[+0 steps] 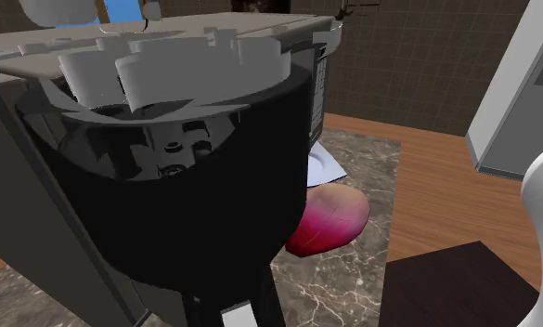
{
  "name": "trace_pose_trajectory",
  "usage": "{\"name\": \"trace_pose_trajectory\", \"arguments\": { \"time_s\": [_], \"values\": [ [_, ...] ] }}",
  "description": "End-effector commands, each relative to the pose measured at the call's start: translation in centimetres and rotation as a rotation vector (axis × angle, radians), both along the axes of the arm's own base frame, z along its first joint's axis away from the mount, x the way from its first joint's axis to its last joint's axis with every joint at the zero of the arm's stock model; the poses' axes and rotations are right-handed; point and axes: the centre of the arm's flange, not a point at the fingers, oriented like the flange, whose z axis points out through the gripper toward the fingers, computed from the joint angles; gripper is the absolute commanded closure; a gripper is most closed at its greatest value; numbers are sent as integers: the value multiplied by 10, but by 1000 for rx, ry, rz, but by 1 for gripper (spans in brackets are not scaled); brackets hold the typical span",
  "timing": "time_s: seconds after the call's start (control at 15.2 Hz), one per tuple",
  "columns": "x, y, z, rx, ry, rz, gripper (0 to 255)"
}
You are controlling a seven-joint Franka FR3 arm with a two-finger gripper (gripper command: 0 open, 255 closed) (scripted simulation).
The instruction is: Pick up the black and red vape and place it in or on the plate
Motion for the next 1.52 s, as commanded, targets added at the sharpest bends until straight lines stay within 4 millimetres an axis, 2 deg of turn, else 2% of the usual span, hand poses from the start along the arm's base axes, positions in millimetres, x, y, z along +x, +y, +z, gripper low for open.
{"name": "trace_pose_trajectory", "arguments": {
  "time_s": [0.0,0.66,1.12,1.45],
  "values": [
    [0,-15,-19,-11,-6,7,0],
    [0,-97,-107,-58,-28,33,0],
    [0,-98,-144,-58,-28,33,0],
    [0,-98,-147,-58,-28,33,0]
  ]
}}
